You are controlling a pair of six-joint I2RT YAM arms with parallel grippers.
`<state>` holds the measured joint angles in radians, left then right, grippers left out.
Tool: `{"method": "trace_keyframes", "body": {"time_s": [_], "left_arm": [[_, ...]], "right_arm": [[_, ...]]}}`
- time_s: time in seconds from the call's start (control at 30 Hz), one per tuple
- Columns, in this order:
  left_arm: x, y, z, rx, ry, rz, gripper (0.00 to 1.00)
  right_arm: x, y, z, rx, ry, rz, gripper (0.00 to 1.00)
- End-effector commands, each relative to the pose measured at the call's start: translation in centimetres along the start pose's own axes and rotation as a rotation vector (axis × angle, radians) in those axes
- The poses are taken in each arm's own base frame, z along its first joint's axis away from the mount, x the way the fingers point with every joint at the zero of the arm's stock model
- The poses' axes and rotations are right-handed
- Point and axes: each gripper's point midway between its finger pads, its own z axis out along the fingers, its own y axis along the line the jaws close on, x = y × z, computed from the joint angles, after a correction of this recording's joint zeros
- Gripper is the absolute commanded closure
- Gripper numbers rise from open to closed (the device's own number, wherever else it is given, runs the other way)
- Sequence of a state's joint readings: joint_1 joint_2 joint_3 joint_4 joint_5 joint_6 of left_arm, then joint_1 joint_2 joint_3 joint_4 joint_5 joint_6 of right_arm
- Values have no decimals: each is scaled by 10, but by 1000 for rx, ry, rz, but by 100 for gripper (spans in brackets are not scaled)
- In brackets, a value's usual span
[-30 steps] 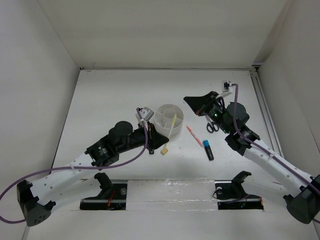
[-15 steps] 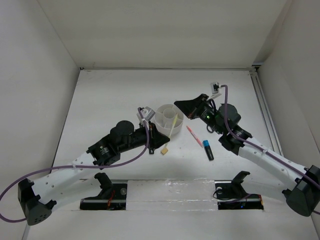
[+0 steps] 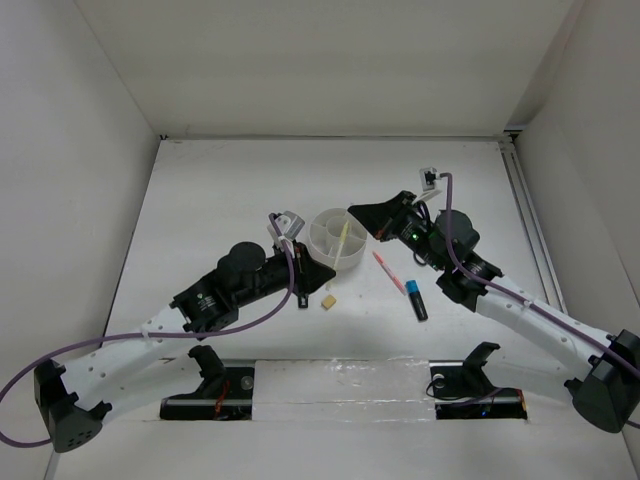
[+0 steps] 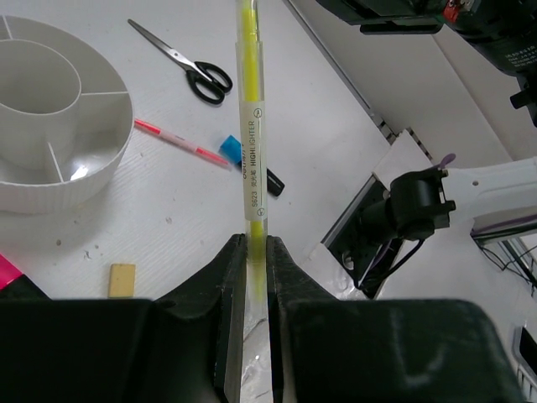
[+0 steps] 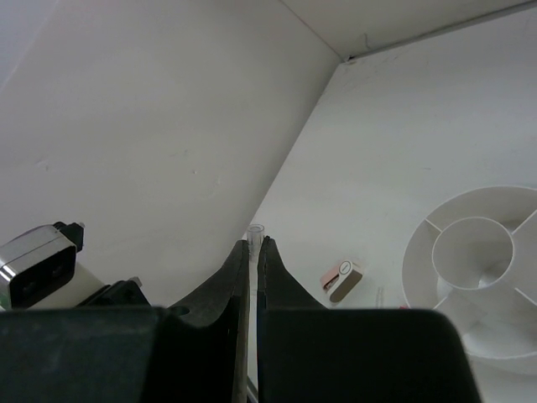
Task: Sort the stationery into containers
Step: Close the pen cap on the pen.
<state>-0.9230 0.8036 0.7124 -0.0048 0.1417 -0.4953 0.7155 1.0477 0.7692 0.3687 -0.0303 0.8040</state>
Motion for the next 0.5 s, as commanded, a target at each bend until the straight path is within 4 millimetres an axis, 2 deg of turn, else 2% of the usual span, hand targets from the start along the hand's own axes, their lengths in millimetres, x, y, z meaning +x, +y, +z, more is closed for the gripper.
{"method": "trace_keyframes", "body": {"time_s": [0.0, 0.47], "left_arm": [[-6, -3, 0, 9, -29, 2, 100], [-2, -9, 1, 46, -6, 3, 100]], "right_arm": [[-17, 23, -1, -72, -60, -18, 100], [-28, 22, 3, -56, -104, -44, 100]]}}
